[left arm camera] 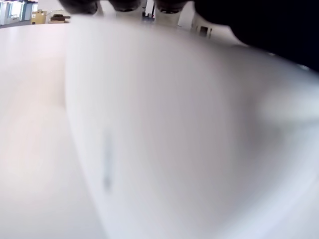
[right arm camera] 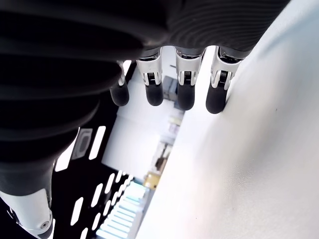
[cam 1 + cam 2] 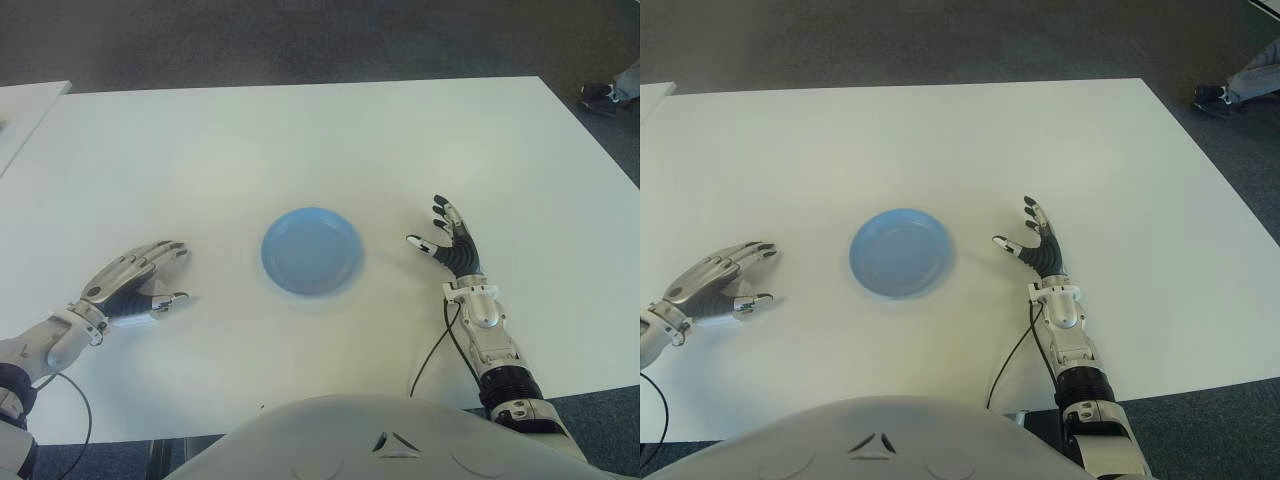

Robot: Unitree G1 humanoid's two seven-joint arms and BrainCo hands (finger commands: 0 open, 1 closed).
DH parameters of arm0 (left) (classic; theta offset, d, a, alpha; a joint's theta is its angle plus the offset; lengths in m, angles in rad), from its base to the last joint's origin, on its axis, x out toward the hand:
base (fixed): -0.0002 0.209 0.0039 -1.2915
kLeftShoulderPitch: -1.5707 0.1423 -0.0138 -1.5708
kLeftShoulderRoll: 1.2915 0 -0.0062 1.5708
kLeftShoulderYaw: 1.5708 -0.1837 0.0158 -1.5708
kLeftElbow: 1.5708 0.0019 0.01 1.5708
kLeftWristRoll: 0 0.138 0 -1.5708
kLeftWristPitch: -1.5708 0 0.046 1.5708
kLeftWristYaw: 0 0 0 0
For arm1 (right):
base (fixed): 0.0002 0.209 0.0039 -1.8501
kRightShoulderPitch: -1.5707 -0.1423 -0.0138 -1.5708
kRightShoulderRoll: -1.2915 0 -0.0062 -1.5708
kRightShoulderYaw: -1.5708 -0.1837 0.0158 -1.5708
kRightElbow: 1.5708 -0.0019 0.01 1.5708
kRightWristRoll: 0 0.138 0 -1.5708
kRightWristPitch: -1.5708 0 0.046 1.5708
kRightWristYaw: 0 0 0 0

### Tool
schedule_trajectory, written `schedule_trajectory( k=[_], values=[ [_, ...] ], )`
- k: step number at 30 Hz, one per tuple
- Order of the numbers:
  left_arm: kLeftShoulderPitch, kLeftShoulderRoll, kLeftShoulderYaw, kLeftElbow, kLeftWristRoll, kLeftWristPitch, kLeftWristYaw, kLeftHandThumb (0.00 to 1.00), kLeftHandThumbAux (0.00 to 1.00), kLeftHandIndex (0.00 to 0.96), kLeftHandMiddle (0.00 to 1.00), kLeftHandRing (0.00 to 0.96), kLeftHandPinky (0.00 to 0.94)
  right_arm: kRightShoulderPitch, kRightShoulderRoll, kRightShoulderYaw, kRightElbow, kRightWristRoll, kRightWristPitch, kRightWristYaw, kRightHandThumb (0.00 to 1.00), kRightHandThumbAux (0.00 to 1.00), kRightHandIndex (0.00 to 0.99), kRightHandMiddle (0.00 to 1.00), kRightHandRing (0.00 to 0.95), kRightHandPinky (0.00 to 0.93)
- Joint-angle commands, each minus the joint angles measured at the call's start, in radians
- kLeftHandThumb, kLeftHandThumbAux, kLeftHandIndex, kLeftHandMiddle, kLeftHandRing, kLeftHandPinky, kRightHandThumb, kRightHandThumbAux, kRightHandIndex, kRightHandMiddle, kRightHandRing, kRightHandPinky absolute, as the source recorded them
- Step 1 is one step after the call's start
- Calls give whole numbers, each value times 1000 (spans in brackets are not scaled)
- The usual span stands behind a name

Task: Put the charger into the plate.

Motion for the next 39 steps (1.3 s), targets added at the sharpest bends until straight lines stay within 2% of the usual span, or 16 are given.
schedule_trajectory(
  k=[1,11,20,28,39],
  values=[
    [2,-40,-35,34,39,39,-18,459,153,0,0,0,8,24,18,18,43,-11,44,7,164,637,0,39,86,163],
    [-185,-189,-69,62,43,178,-58,466,152,0,0,0,0,21,17,26,50,-14,48,10,172,619,0,35,80,156],
    [-294,-242,-108,97,58,226,-50,433,157,0,0,0,14,20,17,36,52,-15,48,10,183,601,0,22,66,153],
    [-327,-264,-114,78,32,230,-86,426,166,0,0,0,35,17,21,44,59,-18,49,5,191,577,0,25,82,192],
    [-341,-275,-114,86,27,227,-95,407,157,0,0,0,10,13,20,55,64,-32,49,-3,184,543,0,35,111,230]
  ],
)
